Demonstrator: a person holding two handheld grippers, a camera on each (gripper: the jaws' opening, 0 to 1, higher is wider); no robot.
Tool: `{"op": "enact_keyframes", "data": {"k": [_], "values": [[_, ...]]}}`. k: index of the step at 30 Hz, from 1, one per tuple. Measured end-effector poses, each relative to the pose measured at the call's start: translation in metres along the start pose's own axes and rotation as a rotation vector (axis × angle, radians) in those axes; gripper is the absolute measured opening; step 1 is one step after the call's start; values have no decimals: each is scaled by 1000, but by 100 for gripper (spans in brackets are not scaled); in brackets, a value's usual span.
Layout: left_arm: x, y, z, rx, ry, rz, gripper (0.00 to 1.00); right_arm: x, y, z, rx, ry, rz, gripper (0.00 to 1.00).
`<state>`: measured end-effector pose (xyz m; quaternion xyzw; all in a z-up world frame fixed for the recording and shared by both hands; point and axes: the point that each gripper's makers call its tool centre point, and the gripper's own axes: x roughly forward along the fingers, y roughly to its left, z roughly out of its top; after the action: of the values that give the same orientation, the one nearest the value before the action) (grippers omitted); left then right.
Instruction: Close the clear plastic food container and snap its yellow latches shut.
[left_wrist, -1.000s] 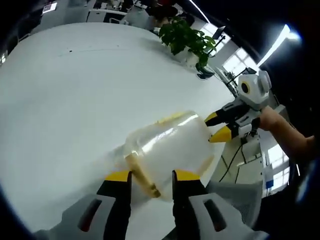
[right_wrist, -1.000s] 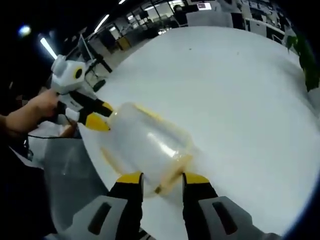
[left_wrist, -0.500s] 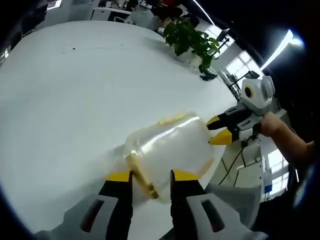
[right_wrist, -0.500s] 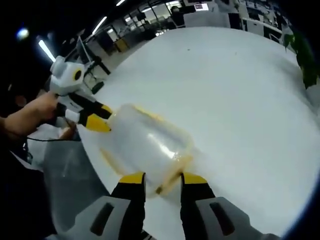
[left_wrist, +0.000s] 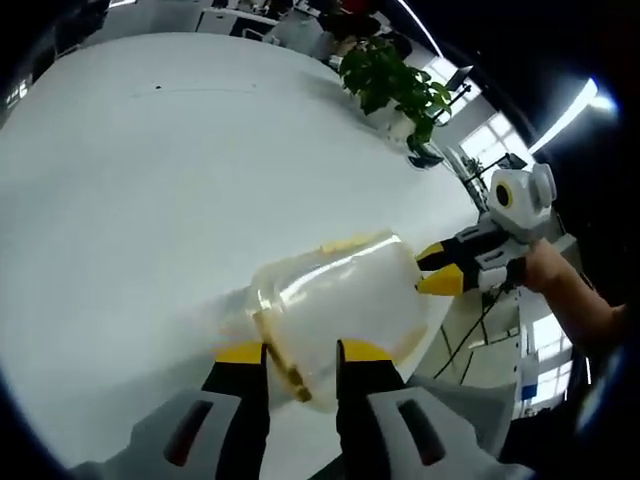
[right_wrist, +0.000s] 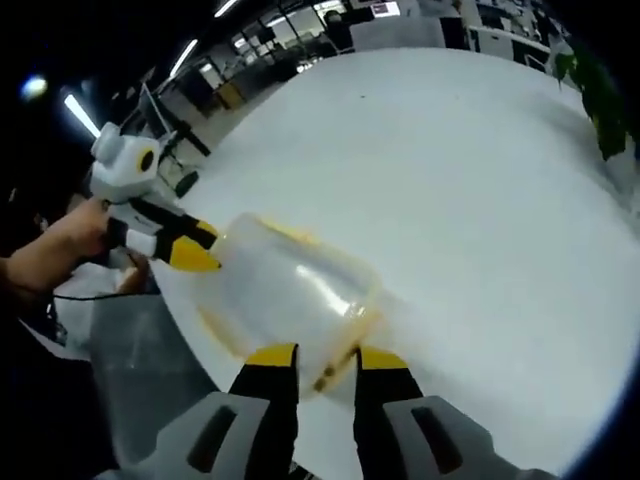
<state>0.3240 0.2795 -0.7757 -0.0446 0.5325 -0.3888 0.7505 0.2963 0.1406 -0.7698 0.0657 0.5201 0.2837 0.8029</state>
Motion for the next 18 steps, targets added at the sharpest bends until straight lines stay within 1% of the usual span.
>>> {"op": "enact_keyframes", "data": {"k": [1,3,4,5,7,10,12,13,14,15,16,17,18], "values": [[-1,0,-1,3,-8,-4,23,0,-2,-1,-4,-6,3,18],[-2,2,-1,-10,2,-16,24,1,-1,1,0,-9,4,19],[-1,2,-1,-7,3,-12,25,1,1,1,2,0,5,20],[-1,2,-1,-6,2,-9,25,1,0,1,-15,8,-1,20],[-2,2,0,9,-5,4,27,-1,0,1,-96,34,-13,20],[-3,2,2,40,-9,16,28,0,0,3,-129,63,-27,21],[-3,4,6,93,-25,45,29,0,-1,5,-155,79,-34,22],[-4,6,9,138,-41,76,32,0,-1,6,-170,85,-42,22],[-6,7,10,180,-42,102,34,0,-1,6,-176,89,-41,22],[-7,6,11,216,-51,112,35,0,-2,6,-190,90,-43,23],[-8,2,11,267,-50,111,35,-1,-2,6,-231,95,-44,23],[-10,-2,11,284,-49,102,36,-2,-1,4,-276,111,-34,24],[-13,-6,15,318,-65,102,37,-4,-2,3,-316,123,-43,27]]}}
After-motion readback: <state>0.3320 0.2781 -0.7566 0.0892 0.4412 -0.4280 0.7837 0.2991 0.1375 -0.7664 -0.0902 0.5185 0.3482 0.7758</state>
